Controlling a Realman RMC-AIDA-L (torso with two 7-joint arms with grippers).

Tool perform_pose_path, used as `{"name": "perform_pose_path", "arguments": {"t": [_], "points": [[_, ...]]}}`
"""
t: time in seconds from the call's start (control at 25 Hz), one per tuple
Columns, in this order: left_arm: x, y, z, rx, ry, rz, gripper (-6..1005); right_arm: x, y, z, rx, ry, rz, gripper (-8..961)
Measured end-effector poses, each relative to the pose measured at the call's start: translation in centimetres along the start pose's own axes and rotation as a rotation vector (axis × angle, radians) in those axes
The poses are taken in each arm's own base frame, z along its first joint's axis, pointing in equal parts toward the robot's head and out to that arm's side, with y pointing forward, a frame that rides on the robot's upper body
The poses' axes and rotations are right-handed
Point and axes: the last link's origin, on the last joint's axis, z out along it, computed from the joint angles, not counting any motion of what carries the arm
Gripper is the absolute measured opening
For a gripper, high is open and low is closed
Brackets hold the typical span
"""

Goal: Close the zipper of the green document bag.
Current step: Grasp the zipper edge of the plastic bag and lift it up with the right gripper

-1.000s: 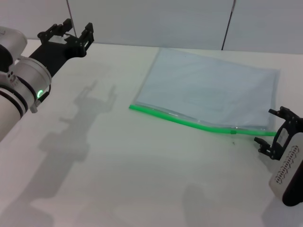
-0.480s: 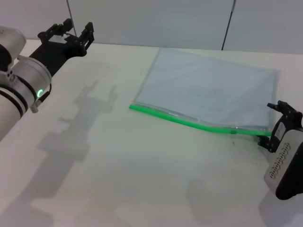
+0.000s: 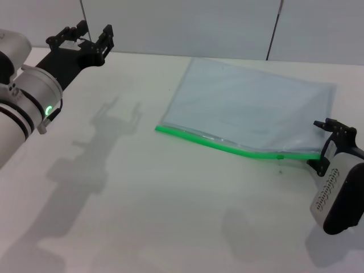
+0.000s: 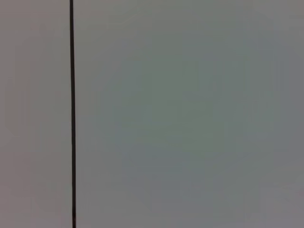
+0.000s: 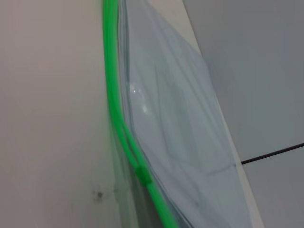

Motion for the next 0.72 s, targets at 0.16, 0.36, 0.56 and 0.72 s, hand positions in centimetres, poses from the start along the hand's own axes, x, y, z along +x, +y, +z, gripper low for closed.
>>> {"name": "perform_pose_path", "arguments": {"t": [0.16,0.36,0.56,0.72], "points": [[0.1,0.1,0.1,-0.002,0.002,-0.001,557,0.0,-0.1,0.5,0.009,0.000,-0.011,653],[0.1,0.3,0.2,-0.005,0.003,-0.002,556,-0.2,-0.2,1.1,0.006,-0.004,-0.013,566],[0.1,0.3,0.2,-0.005,0.004,-0.002,556,-0.7,-0.5,1.1,0.018,-0.019,-0.002,296],[0.1,0.3,0.2,-0.006,0.003,0.000,555,-1.3,-0.9,0.9,0.030,-0.035,0.021,152]]}}
